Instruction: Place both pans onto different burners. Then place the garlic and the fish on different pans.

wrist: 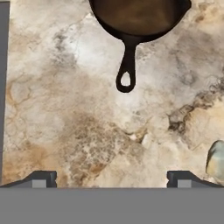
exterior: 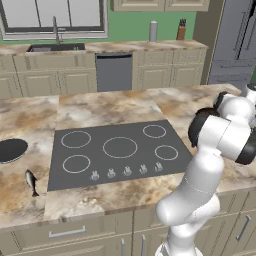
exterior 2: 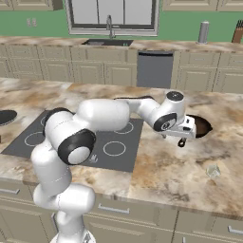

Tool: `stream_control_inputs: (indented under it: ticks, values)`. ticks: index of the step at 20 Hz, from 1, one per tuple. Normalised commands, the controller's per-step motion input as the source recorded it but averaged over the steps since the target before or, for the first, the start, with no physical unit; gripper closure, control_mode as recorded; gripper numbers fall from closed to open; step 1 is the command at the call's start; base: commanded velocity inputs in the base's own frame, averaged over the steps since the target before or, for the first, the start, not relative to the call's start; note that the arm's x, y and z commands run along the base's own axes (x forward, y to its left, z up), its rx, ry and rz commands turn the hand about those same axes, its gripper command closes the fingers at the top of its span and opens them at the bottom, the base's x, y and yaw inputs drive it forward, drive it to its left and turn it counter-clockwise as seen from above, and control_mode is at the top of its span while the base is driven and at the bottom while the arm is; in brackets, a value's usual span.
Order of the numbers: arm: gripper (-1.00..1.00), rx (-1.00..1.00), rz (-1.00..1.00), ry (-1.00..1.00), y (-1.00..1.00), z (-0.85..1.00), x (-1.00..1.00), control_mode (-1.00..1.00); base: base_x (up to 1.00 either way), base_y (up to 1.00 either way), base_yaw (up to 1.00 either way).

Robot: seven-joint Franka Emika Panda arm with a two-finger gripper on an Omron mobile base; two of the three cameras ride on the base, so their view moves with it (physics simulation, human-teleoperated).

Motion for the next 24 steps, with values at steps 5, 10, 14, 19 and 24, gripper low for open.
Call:
stream_control_inputs:
  ticks: [5, 10, 14, 19, 24]
  values:
    - [-1.00, 0.00, 0.00, 0.00, 0.00, -0.20, 0.21, -1.00, 0.00, 0.00, 0.00]
    - [-1.00, 0.00, 0.00, 0.00, 0.00, -0.17, 0.19, -1.00, 0.00, 0.00, 0.00]
    - [-1.00, 0.00, 0.00, 0.00, 0.00, -0.25, 0.27, -1.00, 0.00, 0.00, 0.00]
    - [-1.00, 0.00, 0.00, 0.00, -0.04, -0.23, 0.32, -1.00, 0.00, 0.00, 0.00]
    - [-1.00, 0.00, 0.00, 0.00, -0.16, -0.20, 0.25, -1.00, 0.00, 0.00, 0.00]
